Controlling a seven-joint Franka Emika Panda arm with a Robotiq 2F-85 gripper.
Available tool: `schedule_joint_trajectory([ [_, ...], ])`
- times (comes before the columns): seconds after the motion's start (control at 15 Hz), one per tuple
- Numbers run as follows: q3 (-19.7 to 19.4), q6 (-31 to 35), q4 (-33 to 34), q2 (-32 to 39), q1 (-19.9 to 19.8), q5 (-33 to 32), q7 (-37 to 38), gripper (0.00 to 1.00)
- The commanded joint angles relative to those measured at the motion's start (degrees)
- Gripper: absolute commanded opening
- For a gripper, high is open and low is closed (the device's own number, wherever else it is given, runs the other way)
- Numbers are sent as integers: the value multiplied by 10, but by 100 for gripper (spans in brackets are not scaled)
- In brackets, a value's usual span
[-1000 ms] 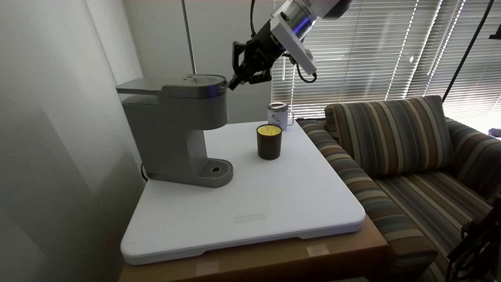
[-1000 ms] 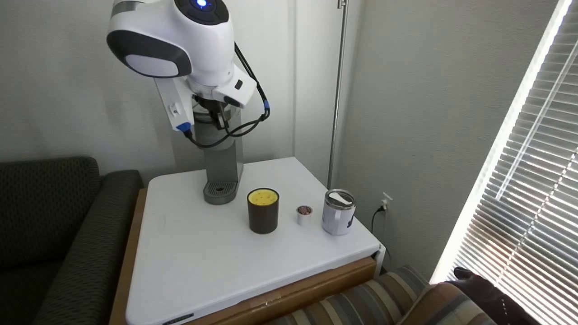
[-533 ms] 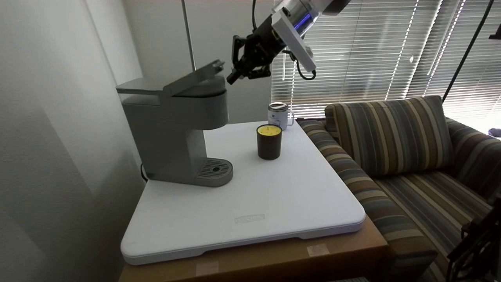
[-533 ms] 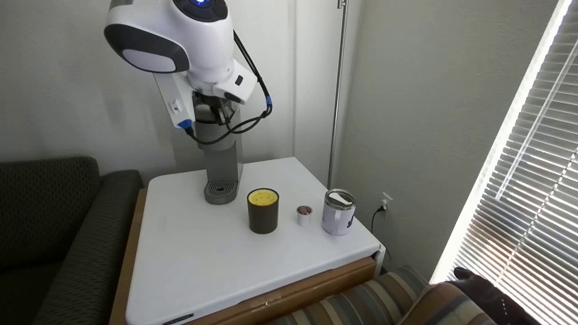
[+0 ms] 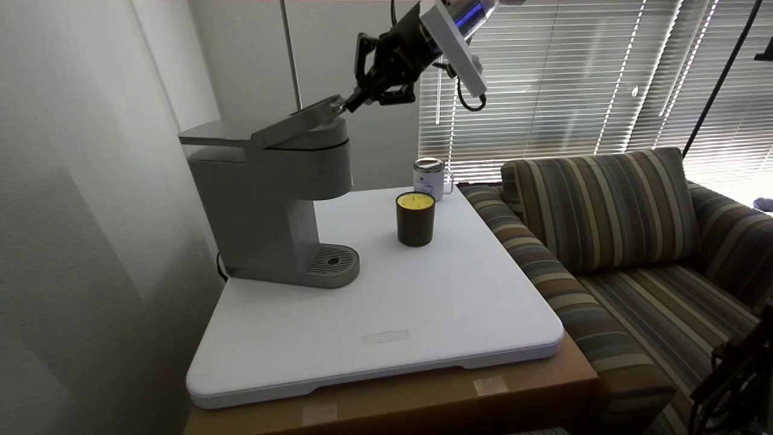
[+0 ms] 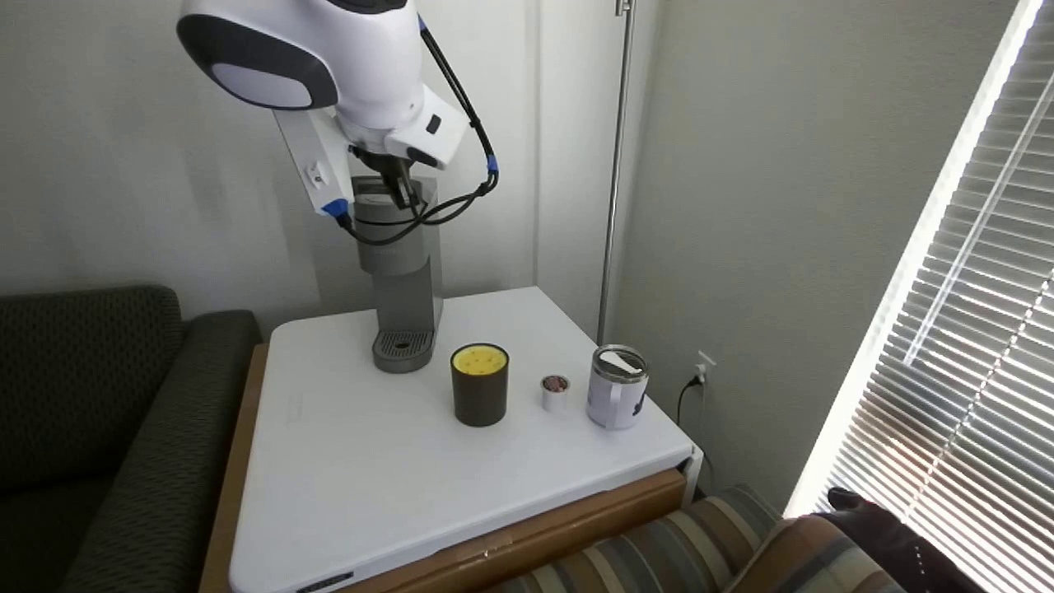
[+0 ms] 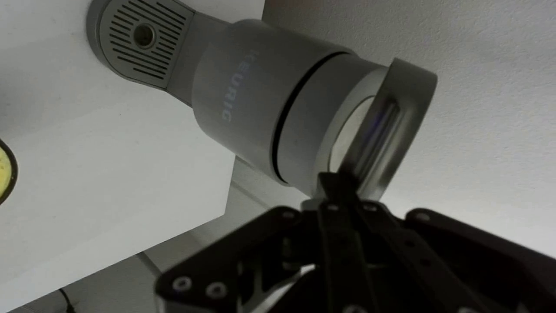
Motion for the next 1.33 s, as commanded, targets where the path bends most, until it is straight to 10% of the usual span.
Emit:
schedule_joint_trajectory([
  [0.0,10,0,-13,-13,-10,31,-30,0],
  [1.27,15,-11,-8,-41,-7,65,-78,0],
])
